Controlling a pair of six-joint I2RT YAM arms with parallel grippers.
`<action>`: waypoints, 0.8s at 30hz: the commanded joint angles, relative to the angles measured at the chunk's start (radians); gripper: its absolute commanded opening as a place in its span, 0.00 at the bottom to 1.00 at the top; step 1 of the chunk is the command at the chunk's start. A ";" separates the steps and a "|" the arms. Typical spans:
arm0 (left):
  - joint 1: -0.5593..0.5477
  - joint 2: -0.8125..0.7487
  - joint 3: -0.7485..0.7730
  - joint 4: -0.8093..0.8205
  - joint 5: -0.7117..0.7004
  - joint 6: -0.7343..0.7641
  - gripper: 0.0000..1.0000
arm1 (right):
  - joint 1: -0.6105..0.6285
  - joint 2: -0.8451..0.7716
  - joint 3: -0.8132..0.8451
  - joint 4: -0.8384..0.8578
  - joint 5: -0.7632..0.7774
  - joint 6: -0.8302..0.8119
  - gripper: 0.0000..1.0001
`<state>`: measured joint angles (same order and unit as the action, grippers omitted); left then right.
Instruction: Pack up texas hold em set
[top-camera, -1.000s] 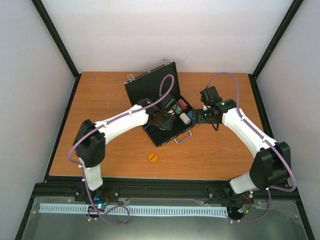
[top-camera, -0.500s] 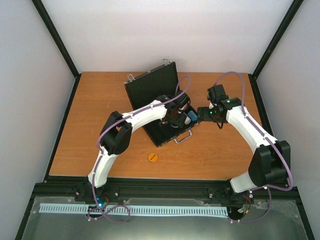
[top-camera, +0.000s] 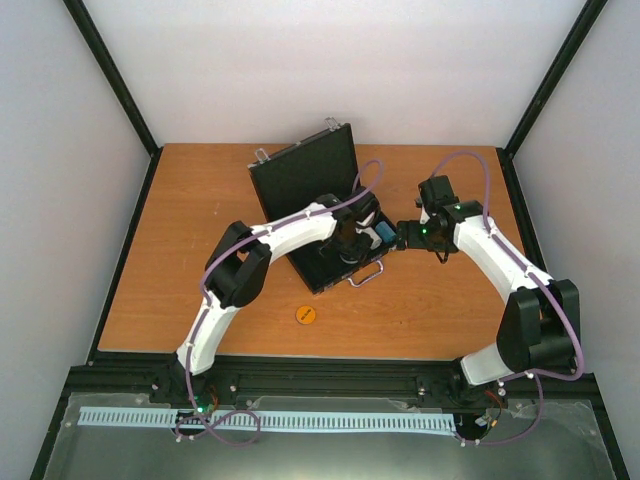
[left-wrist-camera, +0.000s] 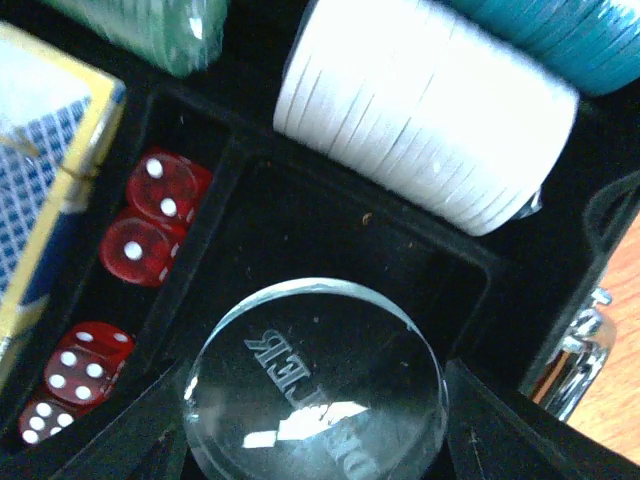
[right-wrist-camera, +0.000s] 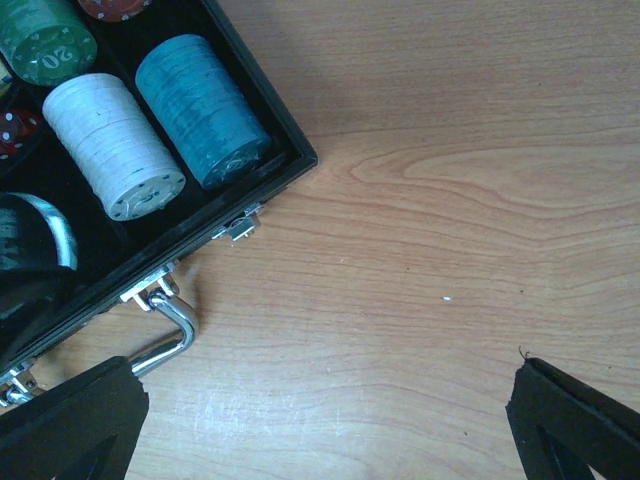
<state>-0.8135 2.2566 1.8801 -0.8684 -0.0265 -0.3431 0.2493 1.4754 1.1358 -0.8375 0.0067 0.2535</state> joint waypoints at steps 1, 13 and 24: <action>0.004 -0.033 -0.041 -0.001 0.052 0.018 0.72 | -0.004 0.017 -0.008 0.021 -0.015 -0.006 1.00; 0.004 -0.091 -0.029 -0.020 0.051 0.037 0.99 | -0.005 0.009 -0.009 0.022 -0.036 -0.024 1.00; 0.004 -0.276 -0.037 -0.047 0.050 0.006 1.00 | -0.005 -0.012 -0.022 0.025 -0.065 -0.030 1.00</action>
<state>-0.8055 2.0865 1.8393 -0.8944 0.0273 -0.3180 0.2493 1.4963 1.1236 -0.8223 -0.0391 0.2356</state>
